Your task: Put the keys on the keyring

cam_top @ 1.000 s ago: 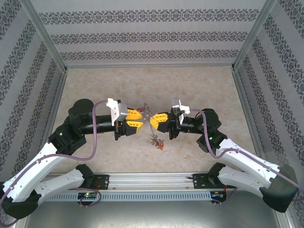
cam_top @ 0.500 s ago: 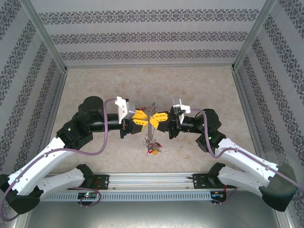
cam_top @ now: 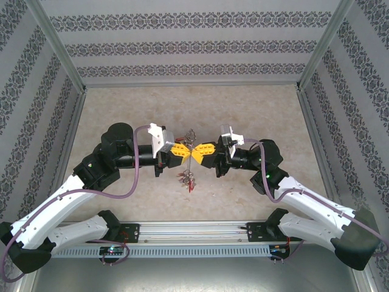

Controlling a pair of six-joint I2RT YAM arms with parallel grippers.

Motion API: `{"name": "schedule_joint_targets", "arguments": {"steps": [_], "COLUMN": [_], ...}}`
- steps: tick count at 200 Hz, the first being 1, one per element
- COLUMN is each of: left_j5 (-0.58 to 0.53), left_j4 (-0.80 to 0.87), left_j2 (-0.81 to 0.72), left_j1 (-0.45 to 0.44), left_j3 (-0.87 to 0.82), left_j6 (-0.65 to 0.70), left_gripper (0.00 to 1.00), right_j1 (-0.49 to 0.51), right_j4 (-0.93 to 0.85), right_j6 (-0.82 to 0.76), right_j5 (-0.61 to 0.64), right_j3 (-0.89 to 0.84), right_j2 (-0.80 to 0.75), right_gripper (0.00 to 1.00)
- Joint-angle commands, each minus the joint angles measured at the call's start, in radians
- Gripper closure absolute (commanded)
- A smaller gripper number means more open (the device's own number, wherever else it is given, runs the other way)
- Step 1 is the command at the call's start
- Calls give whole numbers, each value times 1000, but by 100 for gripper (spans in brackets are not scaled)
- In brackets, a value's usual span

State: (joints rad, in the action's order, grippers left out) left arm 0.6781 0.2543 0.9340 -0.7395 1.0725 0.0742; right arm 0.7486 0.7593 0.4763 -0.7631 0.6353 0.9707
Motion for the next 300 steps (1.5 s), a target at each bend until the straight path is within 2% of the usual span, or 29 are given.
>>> {"name": "schedule_joint_targets", "arguments": {"steps": [1, 17, 27, 52, 87, 107, 134, 180, 209, 244, 268, 300], "left_j5": [18, 12, 9, -23, -75, -96, -130, -158, -151, -138, -173, -236], "left_j4": [-46, -50, -49, -19, 130, 217, 318, 458, 489, 490, 499, 461], "left_j2": [5, 5, 5, 1, 18, 30, 56, 110, 134, 149, 152, 154], "left_j1": [-17, -17, -17, -17, -17, -17, -17, -17, -17, -18, -18, -10], "left_j3": [6, 5, 4, 14, 64, 97, 145, 216, 238, 232, 227, 163], "left_j6": [13, 14, 16, 45, 114, 158, 205, 255, 258, 251, 240, 170], "left_gripper": [93, 94, 100, 100, 100, 100, 100, 100, 100, 100, 100, 100], "right_j1": [8, 13, 16, 17, 18, 17, 17, 24, 50, 69, 69, 64], "right_j4": [58, 29, 18, -49, -288, -423, -617, -802, -826, -767, -762, -785], "right_j6": [4, -10, -15, -37, -135, -190, -262, -358, -403, -401, -381, -303], "right_j5": [4, 5, 8, 30, 115, 175, 229, 257, 253, 242, 262, 408], "right_j3": [12, 18, 17, 13, 14, 19, 51, 98, 121, 116, 103, 38], "right_j2": [11, 13, 12, -7, -102, -166, -215, -240, -208, -147, -138, -172], "right_gripper": [100, 100, 100, 100, 75, 68, 67, 66, 67, 68, 69, 61]}}
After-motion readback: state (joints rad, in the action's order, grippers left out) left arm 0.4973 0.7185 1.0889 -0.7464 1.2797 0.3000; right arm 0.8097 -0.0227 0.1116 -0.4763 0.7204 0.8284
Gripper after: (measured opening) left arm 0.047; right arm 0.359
